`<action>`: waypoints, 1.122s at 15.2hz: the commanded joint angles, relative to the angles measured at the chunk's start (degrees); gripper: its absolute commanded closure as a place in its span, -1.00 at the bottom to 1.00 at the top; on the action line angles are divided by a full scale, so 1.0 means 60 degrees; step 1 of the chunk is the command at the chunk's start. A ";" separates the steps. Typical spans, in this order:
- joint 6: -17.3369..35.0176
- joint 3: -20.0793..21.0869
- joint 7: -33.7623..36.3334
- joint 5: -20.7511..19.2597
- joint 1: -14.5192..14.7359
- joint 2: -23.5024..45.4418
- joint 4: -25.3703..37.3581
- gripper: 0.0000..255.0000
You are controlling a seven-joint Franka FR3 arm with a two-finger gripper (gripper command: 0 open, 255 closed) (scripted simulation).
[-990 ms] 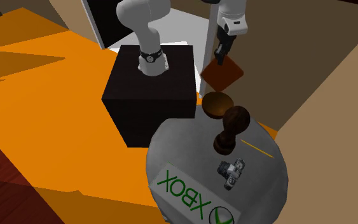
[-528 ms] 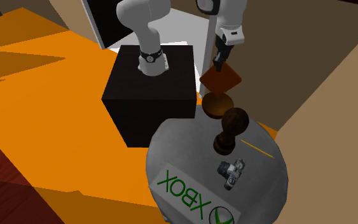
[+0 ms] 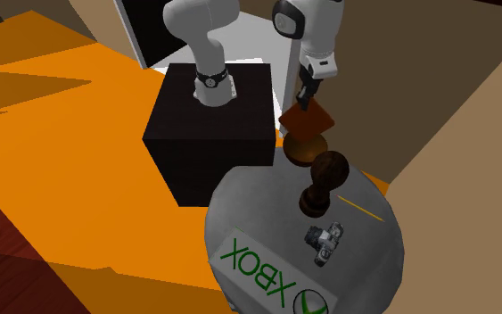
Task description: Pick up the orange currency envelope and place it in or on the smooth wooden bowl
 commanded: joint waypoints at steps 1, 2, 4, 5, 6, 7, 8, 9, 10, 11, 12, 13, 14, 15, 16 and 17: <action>0.0322 0.0048 0.0047 -0.0071 -0.0039 0.0254 -0.0064 1.00; 0.0500 0.0075 0.0084 -0.0127 -0.0065 0.0410 -0.0089 1.00; 0.0715 0.0106 0.0135 -0.0204 -0.0098 0.0604 -0.0117 1.00; 0.0715 0.0106 0.0135 -0.0203 -0.0097 0.0604 -0.0117 1.00; 0.0715 0.0106 0.0135 -0.0204 -0.0097 0.0604 -0.0117 1.00; 0.0715 0.0106 0.0136 -0.0204 -0.0097 0.0604 -0.0117 1.00; 0.0715 0.0106 0.0136 -0.0205 -0.0097 0.0604 -0.0117 1.00; 0.0715 0.0106 0.0136 -0.0205 -0.0097 0.0604 -0.0117 1.00; 0.0715 0.0106 0.0136 -0.0205 -0.0097 0.0604 -0.0117 1.00; 0.0715 0.0106 0.0136 -0.0205 -0.0097 0.0604 -0.0117 1.00; 0.0715 0.0105 0.0135 -0.0205 -0.0097 0.0604 -0.0116 -1.00; 0.0715 0.0105 0.0135 -0.0205 -0.0098 0.0605 -0.0116 -1.00; 0.0716 0.0106 0.0136 -0.0206 -0.0098 0.0605 -0.0116 -1.00; 0.0716 0.0106 0.0136 -0.0206 -0.0098 0.0606 -0.0116 -1.00; 0.0715 0.0106 0.0136 -0.0206 -0.0098 0.0606 -0.0116 -1.00; 0.0715 0.0106 0.0136 -0.0206 -0.0098 0.0605 -0.0116 -1.00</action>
